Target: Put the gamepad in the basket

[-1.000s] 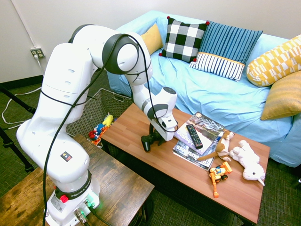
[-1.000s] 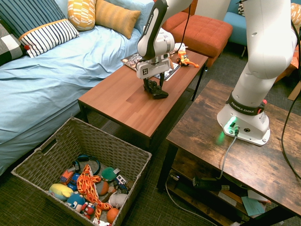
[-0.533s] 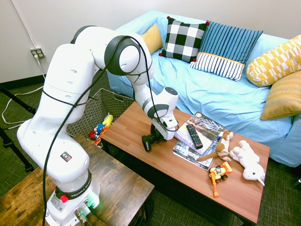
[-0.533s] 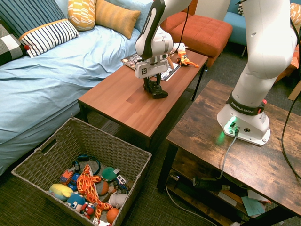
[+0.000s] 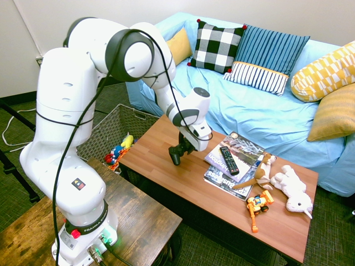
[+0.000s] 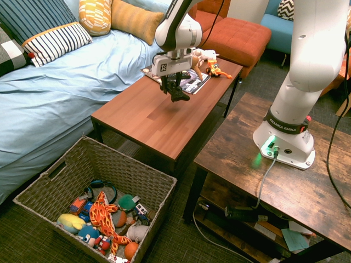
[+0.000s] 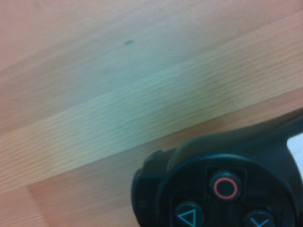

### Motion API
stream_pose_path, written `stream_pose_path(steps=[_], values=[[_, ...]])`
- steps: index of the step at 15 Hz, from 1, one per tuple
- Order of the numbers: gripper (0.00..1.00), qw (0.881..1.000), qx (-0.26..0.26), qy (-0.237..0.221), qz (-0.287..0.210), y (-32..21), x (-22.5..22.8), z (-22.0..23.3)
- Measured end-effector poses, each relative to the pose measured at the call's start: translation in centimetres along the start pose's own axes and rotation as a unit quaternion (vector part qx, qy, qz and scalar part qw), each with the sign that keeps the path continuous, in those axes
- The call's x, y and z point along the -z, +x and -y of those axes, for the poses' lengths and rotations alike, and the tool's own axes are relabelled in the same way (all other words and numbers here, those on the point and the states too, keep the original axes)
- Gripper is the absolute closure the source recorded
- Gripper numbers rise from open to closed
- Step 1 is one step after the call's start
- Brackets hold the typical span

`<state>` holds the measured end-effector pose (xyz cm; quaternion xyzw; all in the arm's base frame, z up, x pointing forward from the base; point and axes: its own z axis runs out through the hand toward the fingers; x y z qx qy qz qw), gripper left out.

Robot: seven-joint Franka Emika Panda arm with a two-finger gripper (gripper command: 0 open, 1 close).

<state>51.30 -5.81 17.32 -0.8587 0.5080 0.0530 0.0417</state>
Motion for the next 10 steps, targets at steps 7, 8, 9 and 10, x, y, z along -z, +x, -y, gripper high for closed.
stream_pose_path(steps=[7, 8, 9, 10], values=[[1.0, 0.991, 0.116, 0.018, -0.069, -18.3, 11.0, 8.9], [1.0, 0.989, 0.131, 0.016, -0.074, -21.1, 11.0, 10.1], [1.0, 0.987, 0.144, 0.013, -0.076, -23.6, 10.4, 11.1], [1.0, 0.985, 0.155, 0.007, -0.076, -25.7, 9.5, 11.8]])
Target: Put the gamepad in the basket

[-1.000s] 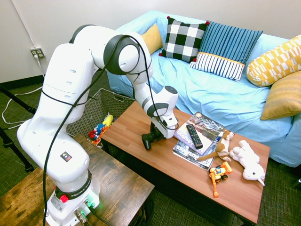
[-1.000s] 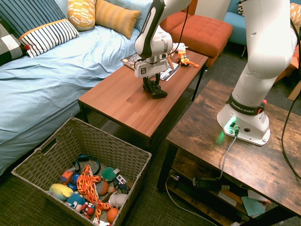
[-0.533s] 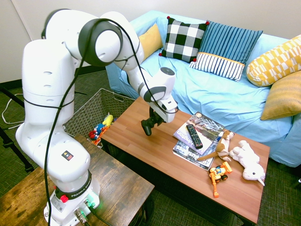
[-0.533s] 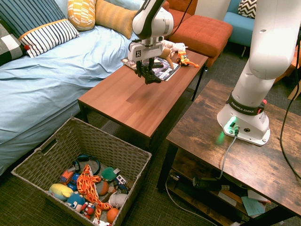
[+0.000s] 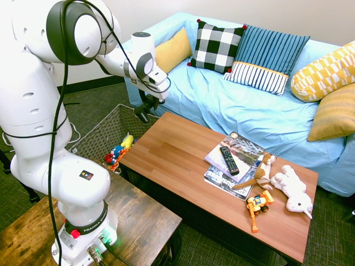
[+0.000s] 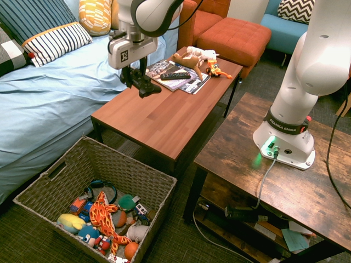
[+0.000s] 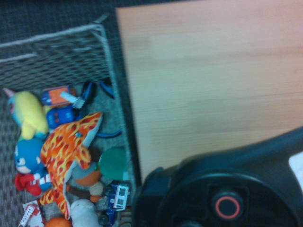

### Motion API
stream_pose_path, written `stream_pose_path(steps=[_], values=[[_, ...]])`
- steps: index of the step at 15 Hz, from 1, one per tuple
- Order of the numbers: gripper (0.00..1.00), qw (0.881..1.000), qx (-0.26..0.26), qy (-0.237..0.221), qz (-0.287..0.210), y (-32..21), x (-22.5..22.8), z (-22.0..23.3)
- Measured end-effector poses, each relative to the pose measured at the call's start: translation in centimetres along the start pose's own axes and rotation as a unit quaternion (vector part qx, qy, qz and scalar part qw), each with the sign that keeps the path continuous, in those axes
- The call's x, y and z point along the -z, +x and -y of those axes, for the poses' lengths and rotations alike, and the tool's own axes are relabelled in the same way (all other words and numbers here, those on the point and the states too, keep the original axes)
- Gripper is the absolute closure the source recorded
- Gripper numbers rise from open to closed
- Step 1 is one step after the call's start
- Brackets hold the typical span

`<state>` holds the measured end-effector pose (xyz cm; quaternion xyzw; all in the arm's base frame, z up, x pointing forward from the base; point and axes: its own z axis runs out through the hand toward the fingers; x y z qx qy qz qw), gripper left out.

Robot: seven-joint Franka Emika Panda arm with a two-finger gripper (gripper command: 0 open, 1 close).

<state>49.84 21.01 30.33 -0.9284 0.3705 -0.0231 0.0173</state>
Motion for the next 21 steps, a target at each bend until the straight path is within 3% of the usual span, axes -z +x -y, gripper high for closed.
stream_pose_path(steps=[2, 5, 10, 14, 19, 20, 21], values=[[1.0, 0.999, 0.026, -0.015, 0.012, -2.9, -2.7, 2.1], [1.0, 0.999, 0.035, -0.015, 0.013, -2.9, -3.7, 3.8], [1.0, 0.996, 0.074, -0.019, 0.037, -10.0, -11.2, 11.6], [1.0, 0.995, 0.062, -0.034, 0.064, -14.2, -18.4, 14.8], [1.0, 0.992, 0.039, -0.059, 0.1, -16.5, -27.1, 15.1], [0.0, 0.992, 0.04, -0.062, 0.104, -16.8, -28.4, 15.2], [0.0, 0.991, 0.044, -0.066, 0.107, -17.1, -29.4, 15.3]])
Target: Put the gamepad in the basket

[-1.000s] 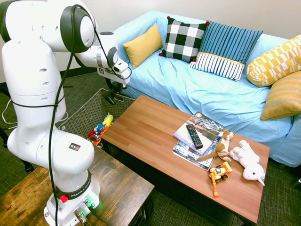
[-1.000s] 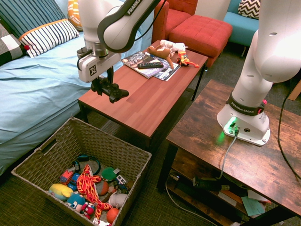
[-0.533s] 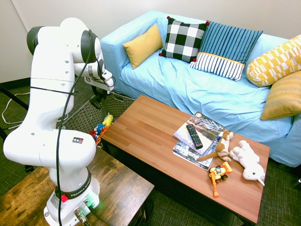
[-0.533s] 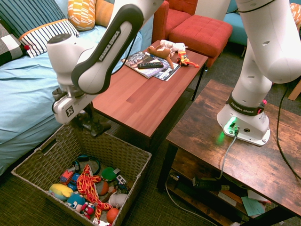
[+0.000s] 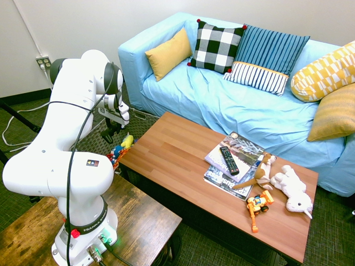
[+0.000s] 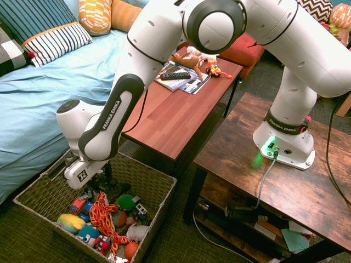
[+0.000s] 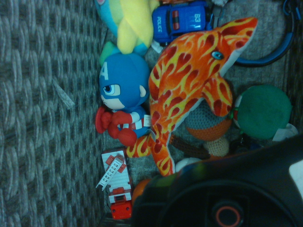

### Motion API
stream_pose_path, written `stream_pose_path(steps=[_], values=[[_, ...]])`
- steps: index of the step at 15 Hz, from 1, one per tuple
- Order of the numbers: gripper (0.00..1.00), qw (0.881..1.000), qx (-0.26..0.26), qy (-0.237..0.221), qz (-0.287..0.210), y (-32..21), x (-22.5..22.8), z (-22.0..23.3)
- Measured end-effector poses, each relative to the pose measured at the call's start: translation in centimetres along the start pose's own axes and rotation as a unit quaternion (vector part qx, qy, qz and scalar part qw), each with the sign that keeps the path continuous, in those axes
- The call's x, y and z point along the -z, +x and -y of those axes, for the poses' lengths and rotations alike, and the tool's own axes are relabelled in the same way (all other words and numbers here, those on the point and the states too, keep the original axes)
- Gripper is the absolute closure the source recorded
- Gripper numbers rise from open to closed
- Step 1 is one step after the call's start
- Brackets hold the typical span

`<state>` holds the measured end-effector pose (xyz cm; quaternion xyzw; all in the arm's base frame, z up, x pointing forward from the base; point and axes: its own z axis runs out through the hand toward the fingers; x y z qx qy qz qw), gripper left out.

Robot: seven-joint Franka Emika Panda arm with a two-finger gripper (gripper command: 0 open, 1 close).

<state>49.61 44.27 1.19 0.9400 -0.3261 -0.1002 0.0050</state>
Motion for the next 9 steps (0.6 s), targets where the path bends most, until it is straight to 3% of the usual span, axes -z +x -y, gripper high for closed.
stream_pose_path(steps=[9], values=[[0.0, 1.0, 0.012, -0.008, 0.004, 1.1, -0.5, 1.9]])
